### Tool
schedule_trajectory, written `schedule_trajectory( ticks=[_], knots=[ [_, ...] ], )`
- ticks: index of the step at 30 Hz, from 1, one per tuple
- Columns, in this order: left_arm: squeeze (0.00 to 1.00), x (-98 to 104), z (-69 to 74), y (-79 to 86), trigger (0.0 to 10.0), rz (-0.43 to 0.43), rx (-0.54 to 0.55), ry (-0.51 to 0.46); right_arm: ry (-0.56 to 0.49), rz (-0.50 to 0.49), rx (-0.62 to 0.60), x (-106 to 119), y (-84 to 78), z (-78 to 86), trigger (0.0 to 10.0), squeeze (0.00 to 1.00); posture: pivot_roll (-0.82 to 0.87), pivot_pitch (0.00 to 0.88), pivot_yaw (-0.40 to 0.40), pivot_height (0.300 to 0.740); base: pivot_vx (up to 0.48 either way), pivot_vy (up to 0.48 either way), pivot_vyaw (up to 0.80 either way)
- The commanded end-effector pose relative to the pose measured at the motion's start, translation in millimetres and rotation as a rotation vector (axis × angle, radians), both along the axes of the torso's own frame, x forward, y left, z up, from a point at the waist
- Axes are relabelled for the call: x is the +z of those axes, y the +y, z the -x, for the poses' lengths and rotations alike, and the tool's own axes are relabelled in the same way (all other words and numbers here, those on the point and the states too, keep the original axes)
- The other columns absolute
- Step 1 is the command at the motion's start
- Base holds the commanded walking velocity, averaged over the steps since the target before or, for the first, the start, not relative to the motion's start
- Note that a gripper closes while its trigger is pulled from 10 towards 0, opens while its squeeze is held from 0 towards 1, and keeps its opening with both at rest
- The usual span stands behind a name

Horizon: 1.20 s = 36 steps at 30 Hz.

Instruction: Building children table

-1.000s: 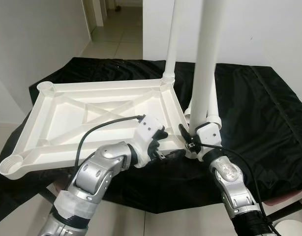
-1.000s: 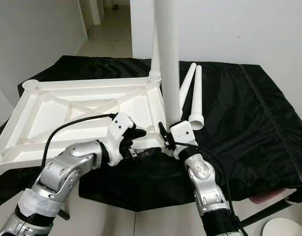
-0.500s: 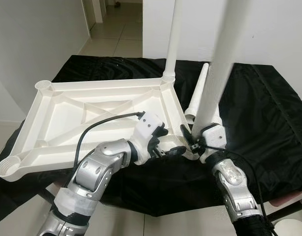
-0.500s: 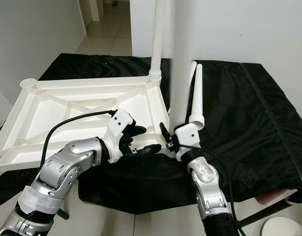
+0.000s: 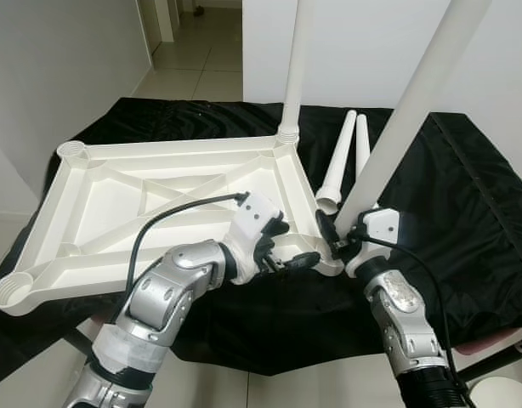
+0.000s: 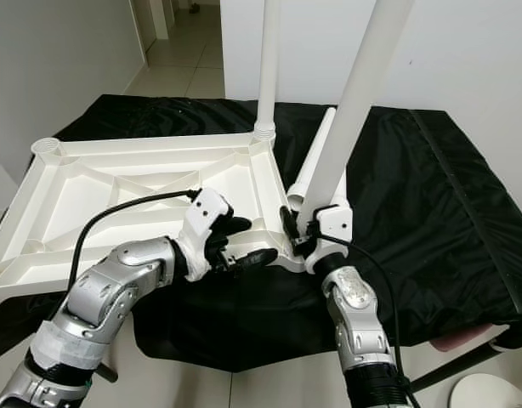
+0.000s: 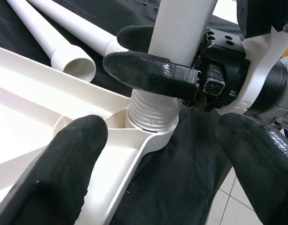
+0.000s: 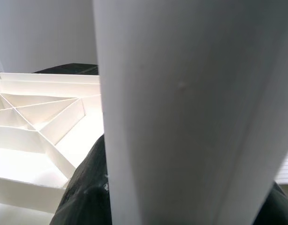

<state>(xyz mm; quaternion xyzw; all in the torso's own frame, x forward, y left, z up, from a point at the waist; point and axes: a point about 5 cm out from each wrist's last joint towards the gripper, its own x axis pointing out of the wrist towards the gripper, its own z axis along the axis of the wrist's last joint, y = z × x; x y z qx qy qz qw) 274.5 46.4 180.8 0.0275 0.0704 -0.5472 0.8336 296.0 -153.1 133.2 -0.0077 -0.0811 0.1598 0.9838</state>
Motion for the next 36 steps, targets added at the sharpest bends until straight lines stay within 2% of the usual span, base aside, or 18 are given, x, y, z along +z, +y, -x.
schedule_trajectory(
  ticks=[1,3,8,16,22,24,25,30,32,35,36],
  knots=[
    [0.0,2,-2.8,1.7,10.0,-0.004,0.042,-0.002,0.166,0.0,-0.01,-31,-0.1,6.0,10.0,0.0,-0.01,0.033,0.028,0.74,0.0,0.0,0.0],
    [0.0,2,-3.2,1.3,10.0,-0.003,0.043,-0.002,0.231,0.009,-0.002,-33,-0.8,3.9,10.0,0.0,-0.01,0.035,0.03,0.74,0.0,0.0,0.0],
    [0.0,2,-3.6,0.9,10.0,-0.002,0.042,-0.003,0.268,0.051,0.031,-26,-2.3,-1.7,10.0,0.0,-0.01,0.036,0.031,0.74,0.0,0.0,0.0],
    [0.0,3,-4.2,0.7,10.0,0.0,0.05,-0.007,0.255,0.069,0.048,-17,-2.8,-6.9,10.0,0.0,-0.01,0.034,0.025,0.74,0.0,0.0,0.0],
    [0.0,3,-4.4,1.6,10.0,0.002,0.058,-0.009,0.215,0.101,0.032,-20,-3.1,-2.3,10.0,0.0,0.0,0.032,0.019,0.74,0.0,0.0,0.0],
    [0.0,3,-4.8,2.3,10.0,0.005,0.065,-0.009,0.201,0.107,0.005,-24,-3.1,2.8,10.0,0.0,0.0,0.031,0.017,0.74,0.0,0.0,0.0],
    [0.0,3,-4.7,2.3,10.0,0.005,0.066,-0.01,0.191,0.098,-0.053,-23,-5.5,3.4,10.0,0.0,0.0,0.031,0.017,0.74,0.0,0.0,0.0],
    [0.0,3,-4.6,2.0,10.0,0.004,0.064,-0.011,0.182,0.085,-0.17,-22,-8.8,2.7,10.0,0.0,0.0,0.028,0.018,0.74,0.0,0.0,0.0],
    [0.0,4,-4.7,1.4,10.0,0.003,0.062,-0.014,0.194,0.033,-0.259,-23,-8.2,2.3,10.0,0.0,0.0,0.022,0.02,0.74,0.0,0.0,0.0],
    [0.0,4,-4.7,0.9,10.0,0.003,0.06,-0.014,0.21,-0.016,-0.314,-24,-6.8,1.9,10.0,0.0,0.0,0.022,0.02,0.74,0.0,0.0,0.0],
    [0.0,4,-5.1,0.6,10.0,0.004,0.058,-0.015,0.229,-0.063,-0.382,-25,-3.0,0.4,10.0,0.0,0.0,0.017,0.022,0.74,0.0,0.0,0.0]
  ],
)
